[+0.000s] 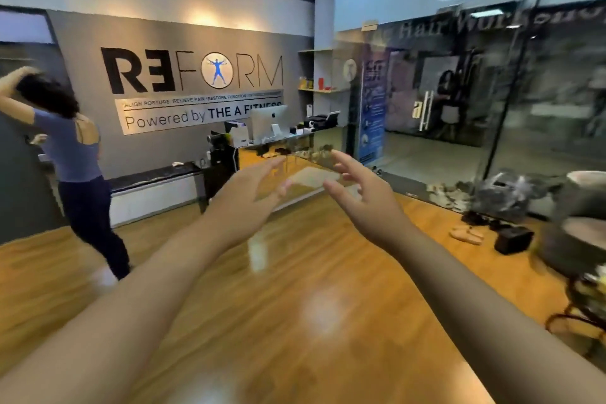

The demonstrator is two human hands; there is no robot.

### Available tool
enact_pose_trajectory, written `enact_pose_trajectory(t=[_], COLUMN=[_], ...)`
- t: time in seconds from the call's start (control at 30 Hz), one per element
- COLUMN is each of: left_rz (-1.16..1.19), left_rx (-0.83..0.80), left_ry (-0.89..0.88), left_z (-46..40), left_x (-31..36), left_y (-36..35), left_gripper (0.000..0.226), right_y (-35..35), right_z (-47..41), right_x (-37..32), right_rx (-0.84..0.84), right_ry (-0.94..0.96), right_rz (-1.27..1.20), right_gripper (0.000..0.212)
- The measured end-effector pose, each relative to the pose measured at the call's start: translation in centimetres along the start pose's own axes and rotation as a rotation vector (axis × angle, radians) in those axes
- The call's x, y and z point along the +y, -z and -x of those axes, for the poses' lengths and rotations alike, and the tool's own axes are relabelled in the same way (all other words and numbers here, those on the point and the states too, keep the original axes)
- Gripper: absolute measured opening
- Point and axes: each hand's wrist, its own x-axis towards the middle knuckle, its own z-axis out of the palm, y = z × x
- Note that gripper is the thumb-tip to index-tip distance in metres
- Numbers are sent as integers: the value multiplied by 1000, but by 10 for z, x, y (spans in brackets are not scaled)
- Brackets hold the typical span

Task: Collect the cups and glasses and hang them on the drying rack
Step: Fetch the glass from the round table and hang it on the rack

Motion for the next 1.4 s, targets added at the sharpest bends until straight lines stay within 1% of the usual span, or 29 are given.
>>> enact_pose_trajectory(t=[0.17,0.37,0.47,0.6,0.77,0.9,1.0,1.17,1.3,1.4], left_rz=[85,250,306,320,381,424,466,555,562,617], left_rx=[-98,-217,-253,-291,-351,-415,-474,-598,-688,-744], left_ry=[-193,-368,-415,-464,-527,-577,-612,-665,-763,-808], left_z=[-88,-173,-216,-275,-345,-385,-416,-478,-535,-556], left_x=[-1,21,34,57,93,121,144,185,229,266], left_y=[-52,-149,-202,-266,-335,-397,-455,-553,-626,-676], left_gripper=[56,58,59,59,58,57,58,60,62,61], right_y=[29,73,103,144,195,231,259,314,357,388], right_z=[-22,-42,-56,-77,-94,-99,-101,-108,-113,-114], right_x=[47,117,163,215,268,312,357,427,474,509], right_rx=[176,334,388,446,523,580,633,732,857,912], right_ry=[-148,-270,-320,-365,-452,-530,-586,-736,-857,-912], right_rz=[106,222,286,348,389,424,427,530,528,546], right_gripper=[63,62,63,67,59,59,61,62,63,64])
